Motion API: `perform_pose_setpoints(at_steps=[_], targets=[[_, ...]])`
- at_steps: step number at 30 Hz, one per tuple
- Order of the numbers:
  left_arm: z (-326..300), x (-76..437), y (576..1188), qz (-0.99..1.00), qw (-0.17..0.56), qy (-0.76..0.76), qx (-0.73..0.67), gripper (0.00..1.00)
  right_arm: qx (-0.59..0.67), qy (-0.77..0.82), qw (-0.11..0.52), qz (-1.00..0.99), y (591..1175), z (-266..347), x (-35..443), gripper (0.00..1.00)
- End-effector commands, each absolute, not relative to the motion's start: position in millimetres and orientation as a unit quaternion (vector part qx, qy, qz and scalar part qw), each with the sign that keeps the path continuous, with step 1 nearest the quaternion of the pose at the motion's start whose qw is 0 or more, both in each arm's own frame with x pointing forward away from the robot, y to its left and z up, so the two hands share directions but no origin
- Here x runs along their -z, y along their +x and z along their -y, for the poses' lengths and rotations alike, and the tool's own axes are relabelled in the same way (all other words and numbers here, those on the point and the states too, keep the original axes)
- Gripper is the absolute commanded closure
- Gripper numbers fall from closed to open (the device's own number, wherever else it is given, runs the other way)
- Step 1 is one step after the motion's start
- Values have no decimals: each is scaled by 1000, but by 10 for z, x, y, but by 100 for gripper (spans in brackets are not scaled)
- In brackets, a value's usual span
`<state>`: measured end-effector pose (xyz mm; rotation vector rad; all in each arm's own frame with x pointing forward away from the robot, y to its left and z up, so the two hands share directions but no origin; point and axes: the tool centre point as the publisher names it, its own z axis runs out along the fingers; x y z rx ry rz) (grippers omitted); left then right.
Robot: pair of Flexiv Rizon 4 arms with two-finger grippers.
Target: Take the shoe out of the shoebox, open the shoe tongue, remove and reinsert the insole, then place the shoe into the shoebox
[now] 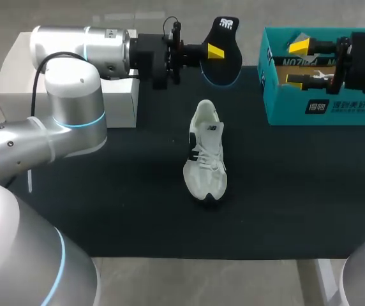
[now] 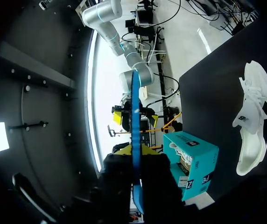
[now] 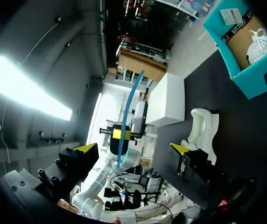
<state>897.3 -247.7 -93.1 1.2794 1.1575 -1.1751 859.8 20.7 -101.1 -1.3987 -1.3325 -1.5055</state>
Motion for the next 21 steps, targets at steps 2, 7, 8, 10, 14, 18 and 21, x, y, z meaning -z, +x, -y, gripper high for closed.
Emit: perform_pose_setpoints(at_steps=[2,7,8,10,14,18,21], targets=[[2479,928,8963,-480,503,530,485,100,578,-538,339,512,8609,-223,1017,0],[2479,928,8963,-480,503,530,485,100,578,-538,339,512,8609,-223,1017,0],[2479,928,8963,-480,503,530,485,100,578,-538,339,512,8609,-223,1017,0],[2479,928,8963,-480,503,530,485,100,578,-538,339,512,8609,-223,1017,0],[2479,928,8963,-480,503,530,485,100,578,-538,339,512,8609,-223,1017,0],[2479,928,8963,-480,503,530,485,100,567,-540,387,487,8587,-249,1022,0],[2479,928,8963,-480,503,530,485,100,539,-534,441,479,8555,-304,1015,0]])
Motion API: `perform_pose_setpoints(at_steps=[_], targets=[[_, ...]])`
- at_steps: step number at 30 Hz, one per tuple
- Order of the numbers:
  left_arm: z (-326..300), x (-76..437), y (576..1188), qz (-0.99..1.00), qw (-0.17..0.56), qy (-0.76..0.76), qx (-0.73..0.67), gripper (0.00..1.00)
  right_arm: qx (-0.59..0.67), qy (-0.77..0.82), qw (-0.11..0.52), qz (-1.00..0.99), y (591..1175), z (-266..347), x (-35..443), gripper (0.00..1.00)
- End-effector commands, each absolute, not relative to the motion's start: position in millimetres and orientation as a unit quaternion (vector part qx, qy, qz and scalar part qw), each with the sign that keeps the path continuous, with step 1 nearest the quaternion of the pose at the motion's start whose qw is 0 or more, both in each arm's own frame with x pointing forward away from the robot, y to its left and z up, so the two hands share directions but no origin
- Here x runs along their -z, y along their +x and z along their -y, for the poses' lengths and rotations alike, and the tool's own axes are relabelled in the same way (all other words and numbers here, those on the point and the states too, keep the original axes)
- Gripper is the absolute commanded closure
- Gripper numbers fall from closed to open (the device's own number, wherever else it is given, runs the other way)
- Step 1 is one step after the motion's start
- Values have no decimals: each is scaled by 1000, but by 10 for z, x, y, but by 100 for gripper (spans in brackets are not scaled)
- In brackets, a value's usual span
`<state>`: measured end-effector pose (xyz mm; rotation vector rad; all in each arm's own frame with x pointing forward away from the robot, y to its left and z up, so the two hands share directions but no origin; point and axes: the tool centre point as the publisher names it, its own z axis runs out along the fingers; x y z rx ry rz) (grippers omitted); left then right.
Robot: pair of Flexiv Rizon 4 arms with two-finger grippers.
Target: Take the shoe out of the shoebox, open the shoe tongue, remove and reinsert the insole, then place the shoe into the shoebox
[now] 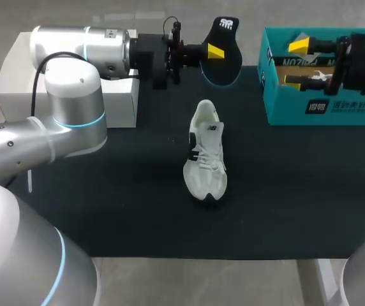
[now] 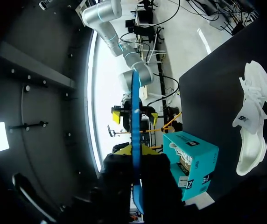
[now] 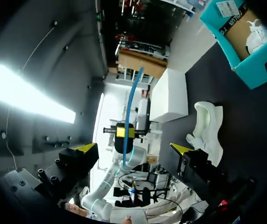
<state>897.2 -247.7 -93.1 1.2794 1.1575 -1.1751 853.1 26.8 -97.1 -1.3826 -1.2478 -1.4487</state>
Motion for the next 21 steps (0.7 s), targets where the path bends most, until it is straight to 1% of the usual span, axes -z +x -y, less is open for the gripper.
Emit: perform_pose_setpoints(at_steps=[1,6,17,21], targets=[[2479,928,8963,-480,503,530,485,100,533,-533,449,480,8555,-320,1012,0],[2479,928,8963,-480,503,530,485,100,514,-531,455,497,8625,-347,1016,0],[2479,928,8963,-480,503,530,485,100,527,-537,421,507,8885,-267,1031,0],[2479,928,8963,-480,503,530,485,100,529,-540,419,502,8910,-260,1026,0]])
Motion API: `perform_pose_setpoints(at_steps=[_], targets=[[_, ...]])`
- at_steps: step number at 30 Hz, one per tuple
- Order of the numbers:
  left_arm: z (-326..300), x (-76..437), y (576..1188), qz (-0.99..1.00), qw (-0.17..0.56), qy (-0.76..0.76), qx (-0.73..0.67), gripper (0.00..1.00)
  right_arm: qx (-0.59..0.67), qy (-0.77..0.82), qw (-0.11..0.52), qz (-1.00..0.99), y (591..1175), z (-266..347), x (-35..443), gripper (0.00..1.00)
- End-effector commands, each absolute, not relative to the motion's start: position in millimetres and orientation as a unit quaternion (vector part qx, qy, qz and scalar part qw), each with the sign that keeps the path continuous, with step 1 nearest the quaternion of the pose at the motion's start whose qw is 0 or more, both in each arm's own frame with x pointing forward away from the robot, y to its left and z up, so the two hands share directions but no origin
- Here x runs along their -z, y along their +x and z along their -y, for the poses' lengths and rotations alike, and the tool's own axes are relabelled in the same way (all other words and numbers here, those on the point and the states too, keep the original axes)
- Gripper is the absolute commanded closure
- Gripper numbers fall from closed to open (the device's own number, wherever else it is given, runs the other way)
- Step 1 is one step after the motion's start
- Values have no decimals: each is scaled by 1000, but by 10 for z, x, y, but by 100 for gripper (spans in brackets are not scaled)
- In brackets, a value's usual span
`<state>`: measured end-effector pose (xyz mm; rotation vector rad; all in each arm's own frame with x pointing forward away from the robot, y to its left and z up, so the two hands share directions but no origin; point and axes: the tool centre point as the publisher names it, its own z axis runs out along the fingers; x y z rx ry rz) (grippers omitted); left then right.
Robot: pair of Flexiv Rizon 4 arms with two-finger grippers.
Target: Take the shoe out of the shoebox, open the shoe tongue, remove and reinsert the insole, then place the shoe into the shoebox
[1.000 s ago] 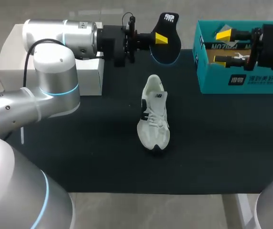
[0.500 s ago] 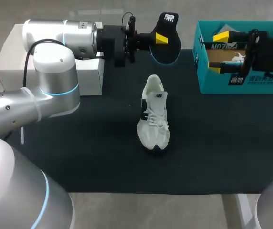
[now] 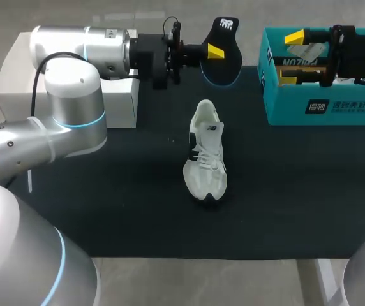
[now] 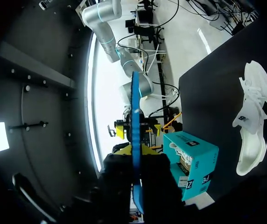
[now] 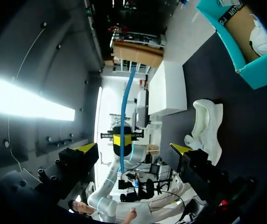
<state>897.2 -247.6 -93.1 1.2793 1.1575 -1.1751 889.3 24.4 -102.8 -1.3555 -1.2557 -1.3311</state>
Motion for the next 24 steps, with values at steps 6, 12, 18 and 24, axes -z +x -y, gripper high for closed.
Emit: perform_pose_setpoints(at_steps=[6,12,18,24], targets=[[2496,896,8967,-529,492,492,485,100,529,-540,419,502,8910,-260,1026,0],[2489,833,8884,-655,396,383,517,100,529,-540,419,502,8910,-260,1026,0],[2399,812,8858,-768,274,263,515,100,529,-540,419,502,8910,-260,1026,0],[2375,886,8841,-830,96,110,539,100,529,-540,419,502,8910,-260,1026,0]])
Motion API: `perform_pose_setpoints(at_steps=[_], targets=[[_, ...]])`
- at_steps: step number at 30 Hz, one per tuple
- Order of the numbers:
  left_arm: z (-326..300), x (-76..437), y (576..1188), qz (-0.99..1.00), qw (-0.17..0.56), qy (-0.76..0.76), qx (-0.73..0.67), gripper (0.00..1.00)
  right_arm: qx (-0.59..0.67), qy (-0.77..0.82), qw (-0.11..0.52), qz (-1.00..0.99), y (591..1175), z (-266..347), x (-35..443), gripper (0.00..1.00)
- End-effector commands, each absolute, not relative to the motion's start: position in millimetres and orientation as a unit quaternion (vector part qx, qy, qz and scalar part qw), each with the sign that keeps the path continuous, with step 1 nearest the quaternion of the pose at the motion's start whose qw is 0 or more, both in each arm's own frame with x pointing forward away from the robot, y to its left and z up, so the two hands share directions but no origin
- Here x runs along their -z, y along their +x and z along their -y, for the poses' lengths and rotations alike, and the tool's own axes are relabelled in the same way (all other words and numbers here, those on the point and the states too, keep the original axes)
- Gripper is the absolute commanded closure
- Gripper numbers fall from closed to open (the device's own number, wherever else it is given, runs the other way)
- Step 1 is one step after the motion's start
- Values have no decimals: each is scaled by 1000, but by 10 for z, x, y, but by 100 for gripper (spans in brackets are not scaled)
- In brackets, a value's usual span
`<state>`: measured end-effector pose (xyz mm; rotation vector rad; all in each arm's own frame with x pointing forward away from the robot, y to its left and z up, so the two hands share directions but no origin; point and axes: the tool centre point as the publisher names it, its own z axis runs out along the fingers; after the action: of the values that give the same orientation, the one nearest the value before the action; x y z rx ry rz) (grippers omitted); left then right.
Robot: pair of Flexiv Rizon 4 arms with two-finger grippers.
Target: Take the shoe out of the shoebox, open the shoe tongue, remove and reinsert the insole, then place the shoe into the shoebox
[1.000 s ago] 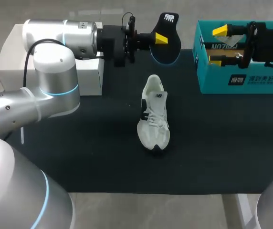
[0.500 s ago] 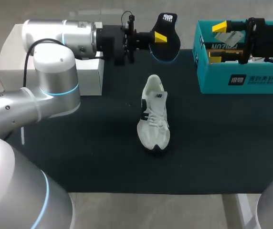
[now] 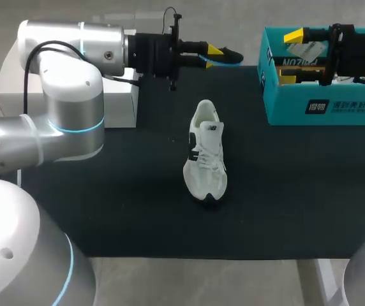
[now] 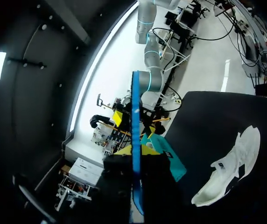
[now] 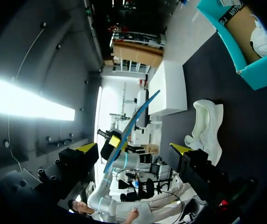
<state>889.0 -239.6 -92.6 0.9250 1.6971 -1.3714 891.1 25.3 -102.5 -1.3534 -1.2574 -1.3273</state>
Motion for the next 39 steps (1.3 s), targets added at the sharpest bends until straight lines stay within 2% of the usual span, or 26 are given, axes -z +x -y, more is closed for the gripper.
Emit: perform_pose_setpoints(at_steps=[1,18,27,33,39], targets=[[2379,888,8838,-830,74,97,545,100,529,-540,419,502,8910,-260,1026,0],[2467,856,8843,-726,-175,-199,634,100,529,-540,419,502,8910,-260,1026,0],[2473,839,8824,-650,-253,-314,644,100,529,-540,419,502,8910,-260,1026,0],[2487,890,8873,-592,-267,-410,641,100,529,-540,419,502,8910,-260,1026,0],[2487,890,8873,-537,-315,-476,621,100,529,-540,419,502,8910,-260,1026,0]])
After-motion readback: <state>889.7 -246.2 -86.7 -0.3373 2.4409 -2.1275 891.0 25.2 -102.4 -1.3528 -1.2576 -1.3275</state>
